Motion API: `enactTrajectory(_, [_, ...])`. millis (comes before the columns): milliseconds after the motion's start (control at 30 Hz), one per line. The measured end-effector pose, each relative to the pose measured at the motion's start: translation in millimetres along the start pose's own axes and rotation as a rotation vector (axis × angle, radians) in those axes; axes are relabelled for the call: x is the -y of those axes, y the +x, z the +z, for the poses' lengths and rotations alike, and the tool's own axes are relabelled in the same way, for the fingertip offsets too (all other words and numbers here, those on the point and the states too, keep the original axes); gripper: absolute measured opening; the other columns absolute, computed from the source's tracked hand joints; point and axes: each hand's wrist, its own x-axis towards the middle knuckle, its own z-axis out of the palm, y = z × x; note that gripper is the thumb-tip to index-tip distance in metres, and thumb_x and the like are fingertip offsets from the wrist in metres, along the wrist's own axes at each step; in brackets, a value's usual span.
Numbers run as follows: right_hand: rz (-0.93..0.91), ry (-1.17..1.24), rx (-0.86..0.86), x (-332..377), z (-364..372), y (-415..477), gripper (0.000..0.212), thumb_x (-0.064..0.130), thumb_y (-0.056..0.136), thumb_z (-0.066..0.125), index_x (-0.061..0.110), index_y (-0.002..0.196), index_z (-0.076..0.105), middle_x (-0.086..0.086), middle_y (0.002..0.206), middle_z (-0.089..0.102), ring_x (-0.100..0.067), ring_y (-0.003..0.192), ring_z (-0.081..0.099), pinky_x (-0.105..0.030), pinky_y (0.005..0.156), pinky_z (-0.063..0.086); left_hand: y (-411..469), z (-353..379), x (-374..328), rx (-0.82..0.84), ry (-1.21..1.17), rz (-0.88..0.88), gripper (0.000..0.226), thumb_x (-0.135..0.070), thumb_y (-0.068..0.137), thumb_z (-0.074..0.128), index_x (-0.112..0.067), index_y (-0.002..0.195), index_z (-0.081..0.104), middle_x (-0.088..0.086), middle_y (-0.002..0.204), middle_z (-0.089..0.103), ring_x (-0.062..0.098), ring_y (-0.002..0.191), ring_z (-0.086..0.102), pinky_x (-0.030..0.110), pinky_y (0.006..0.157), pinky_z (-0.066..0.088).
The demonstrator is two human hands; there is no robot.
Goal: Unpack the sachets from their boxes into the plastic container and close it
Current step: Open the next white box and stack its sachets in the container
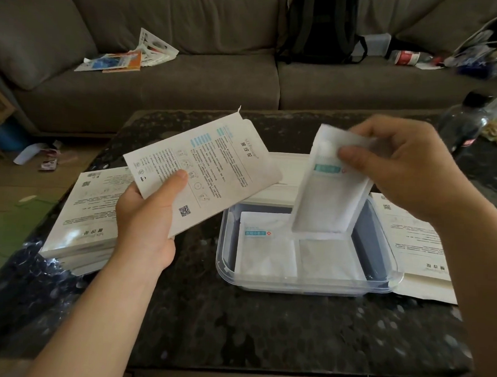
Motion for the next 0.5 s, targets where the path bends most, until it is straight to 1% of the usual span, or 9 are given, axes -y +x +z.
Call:
enactTrajectory(33, [0.029,-0.016,0.082,-1.1,0.1,-0.3,0.009,0.021,0.09,0.068,0.028,0.085,0.066,0.011,0.094,0.069,0.003,0.076,0.066,-0.01,0.063,0.051,-0.1,0.1,0.3,0.002,0.0,-0.002,0.025,-0.014,0.093,0.077,-0.026,0.116,0.075,-0.008,0.108,0.081,0.013,0.1,0.078,0.043,0.088,0.062])
enactTrajectory(67, [0.06,-0.053,0.15,-4.8,2.3,0.0,0.007,0.022,0.09,0.068,0.027,0.085,0.068,0.012,0.089,0.069,0.004,0.075,0.067,-0.01,0.06,0.05,-0.4,0.2,0.4,0.004,0.001,-0.004,0.025,-0.014,0.093,0.077,-0.026,0.115,0.075,-0.008,0.108,0.081,0.013,0.1,0.078,0.043,0.088,0.062])
enactTrajectory(133, [0.137,-0.119,0.234,-15.6,9.6,1.1,0.002,0.023,0.09,0.069,0.023,0.088,0.07,0.011,0.091,0.069,-0.006,0.083,0.068,-0.014,0.064,0.051,-1.1,0.7,0.4,0.009,-0.001,-0.005,0.025,-0.014,0.093,0.077,-0.026,0.115,0.074,-0.008,0.108,0.081,0.013,0.099,0.078,0.043,0.087,0.062])
enactTrajectory(200, [0.206,-0.174,0.295,-25.6,18.5,1.9,0.004,0.024,0.091,0.07,0.021,0.088,0.069,0.009,0.091,0.069,-0.013,0.086,0.067,-0.018,0.066,0.053,-2.0,1.1,0.2,0.015,0.001,-0.004,0.025,-0.013,0.094,0.076,-0.025,0.115,0.074,-0.008,0.108,0.081,0.013,0.1,0.078,0.041,0.084,0.063])
enactTrajectory(300, [0.263,-0.285,0.372,-36.3,29.9,3.3,0.008,0.028,0.092,0.07,0.022,0.087,0.067,0.007,0.091,0.069,-0.014,0.083,0.066,-0.021,0.068,0.056,-3.1,1.0,-0.2,0.023,0.007,-0.002,0.024,-0.012,0.094,0.076,-0.025,0.115,0.074,-0.008,0.108,0.081,0.013,0.1,0.078,0.039,0.081,0.063])
enactTrajectory(367, [0.302,-0.389,0.386,-40.7,37.4,3.9,0.011,0.032,0.092,0.071,0.023,0.093,0.065,0.006,0.095,0.067,-0.014,0.083,0.063,-0.021,0.069,0.054,-3.6,1.3,-0.3,0.029,0.01,-0.004,0.023,-0.013,0.094,0.076,-0.024,0.114,0.074,-0.008,0.108,0.081,0.012,0.1,0.078,0.038,0.08,0.063])
enactTrajectory(400, [0.324,-0.456,0.38,-42.1,41.0,3.7,0.014,0.033,0.091,0.071,0.024,0.098,0.064,0.005,0.099,0.067,-0.016,0.084,0.062,-0.023,0.071,0.055,-3.9,1.5,-0.4,0.031,0.012,-0.005,0.023,-0.013,0.094,0.076,-0.024,0.114,0.074,-0.008,0.108,0.081,0.012,0.1,0.078,0.038,0.08,0.063])
enactTrajectory(500, [0.302,-0.731,0.341,-44.0,50.5,0.8,0.035,0.035,0.086,0.076,0.024,0.116,0.063,0.0,0.111,0.063,-0.019,0.09,0.058,-0.035,0.084,0.056,-4.7,2.5,-0.5,0.042,0.019,-0.008,0.024,-0.013,0.095,0.075,-0.023,0.116,0.074,-0.008,0.108,0.081,0.013,0.1,0.078,0.037,0.08,0.063])
